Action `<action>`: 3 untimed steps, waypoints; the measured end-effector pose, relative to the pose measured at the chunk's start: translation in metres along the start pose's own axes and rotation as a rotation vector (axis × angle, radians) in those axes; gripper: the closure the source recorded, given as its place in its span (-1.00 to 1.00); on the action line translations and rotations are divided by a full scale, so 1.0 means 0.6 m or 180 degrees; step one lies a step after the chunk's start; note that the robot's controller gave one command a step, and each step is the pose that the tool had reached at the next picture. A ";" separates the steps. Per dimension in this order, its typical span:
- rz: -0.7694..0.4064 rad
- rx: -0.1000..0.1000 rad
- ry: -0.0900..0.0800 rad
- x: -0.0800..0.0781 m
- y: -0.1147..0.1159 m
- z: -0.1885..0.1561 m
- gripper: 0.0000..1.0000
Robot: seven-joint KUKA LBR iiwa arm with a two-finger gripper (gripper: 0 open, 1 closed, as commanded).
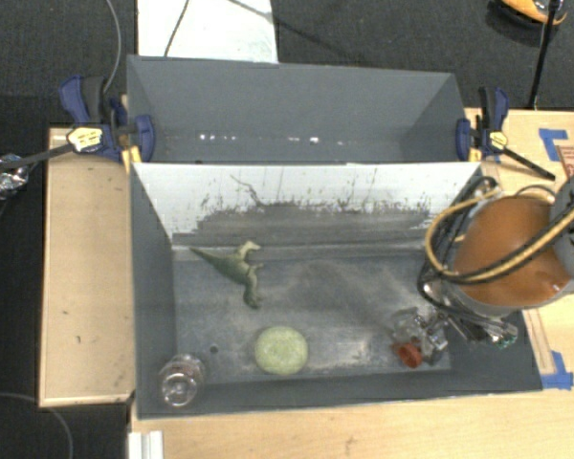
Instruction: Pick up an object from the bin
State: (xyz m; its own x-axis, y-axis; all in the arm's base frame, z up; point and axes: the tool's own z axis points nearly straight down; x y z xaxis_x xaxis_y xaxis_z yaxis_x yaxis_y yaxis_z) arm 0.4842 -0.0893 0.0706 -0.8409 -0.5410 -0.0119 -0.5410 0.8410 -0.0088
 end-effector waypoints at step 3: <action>-0.0033 0.0002 -0.0002 0.000 0.000 0.000 1.00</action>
Offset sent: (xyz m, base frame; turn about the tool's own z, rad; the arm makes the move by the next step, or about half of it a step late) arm 0.0000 0.0000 0.0000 0.0000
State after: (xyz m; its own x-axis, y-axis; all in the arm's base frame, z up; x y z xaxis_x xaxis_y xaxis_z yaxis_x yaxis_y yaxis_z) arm 0.4842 -0.0892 0.0706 -0.8353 -0.5497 -0.0125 -0.5496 0.8354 -0.0096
